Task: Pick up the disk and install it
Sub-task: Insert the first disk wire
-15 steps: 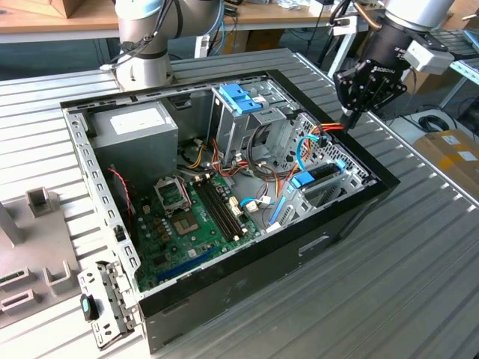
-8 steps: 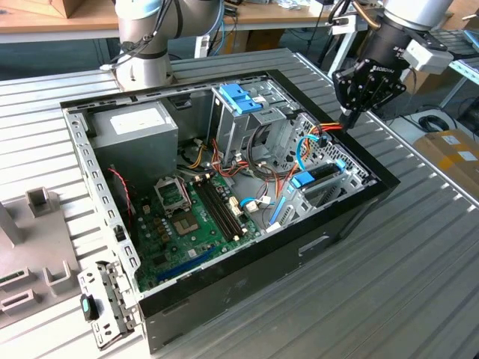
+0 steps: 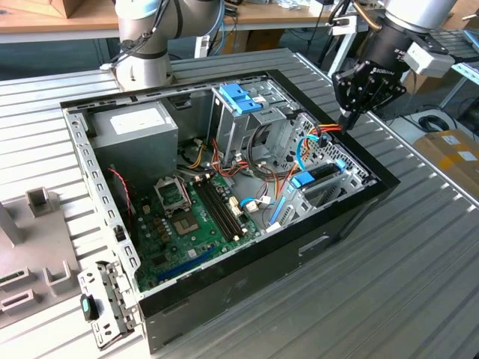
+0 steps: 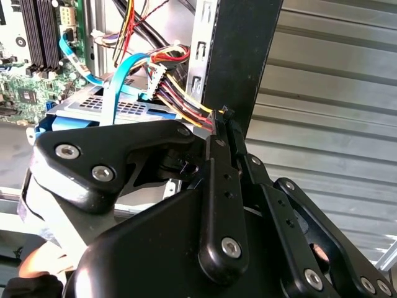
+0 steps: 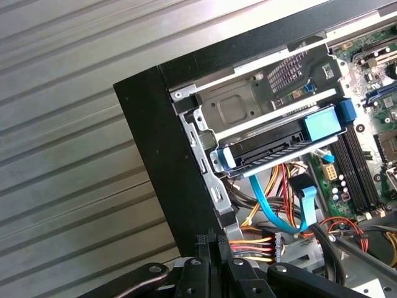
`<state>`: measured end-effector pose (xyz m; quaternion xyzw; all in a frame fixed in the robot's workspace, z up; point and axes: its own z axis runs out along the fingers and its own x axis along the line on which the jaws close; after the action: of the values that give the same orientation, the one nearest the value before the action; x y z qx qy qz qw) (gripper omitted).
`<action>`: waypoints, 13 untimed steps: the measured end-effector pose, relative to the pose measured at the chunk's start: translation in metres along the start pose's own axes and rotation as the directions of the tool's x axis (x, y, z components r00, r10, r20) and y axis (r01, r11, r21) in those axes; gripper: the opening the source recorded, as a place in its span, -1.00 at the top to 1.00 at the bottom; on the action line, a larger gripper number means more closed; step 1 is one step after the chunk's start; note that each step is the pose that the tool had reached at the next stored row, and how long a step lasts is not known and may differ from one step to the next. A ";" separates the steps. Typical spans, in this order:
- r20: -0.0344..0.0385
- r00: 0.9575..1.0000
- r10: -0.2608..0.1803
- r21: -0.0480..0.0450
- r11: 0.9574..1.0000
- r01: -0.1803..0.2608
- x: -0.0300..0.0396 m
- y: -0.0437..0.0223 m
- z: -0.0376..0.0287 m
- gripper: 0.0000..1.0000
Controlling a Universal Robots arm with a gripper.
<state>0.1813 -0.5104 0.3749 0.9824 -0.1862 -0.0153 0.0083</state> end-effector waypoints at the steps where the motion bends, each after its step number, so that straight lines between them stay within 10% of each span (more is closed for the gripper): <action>1: 0.000 1.000 0.000 0.001 1.000 0.000 -0.0003 0.0004 -0.0001 0.67; 13: 0.008 1.000 0.005 0.019 1.000 -0.005 -0.0051 0.0086 -0.0001 0.67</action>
<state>0.1734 -0.5166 0.3752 0.9818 -0.1889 -0.0173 -0.0018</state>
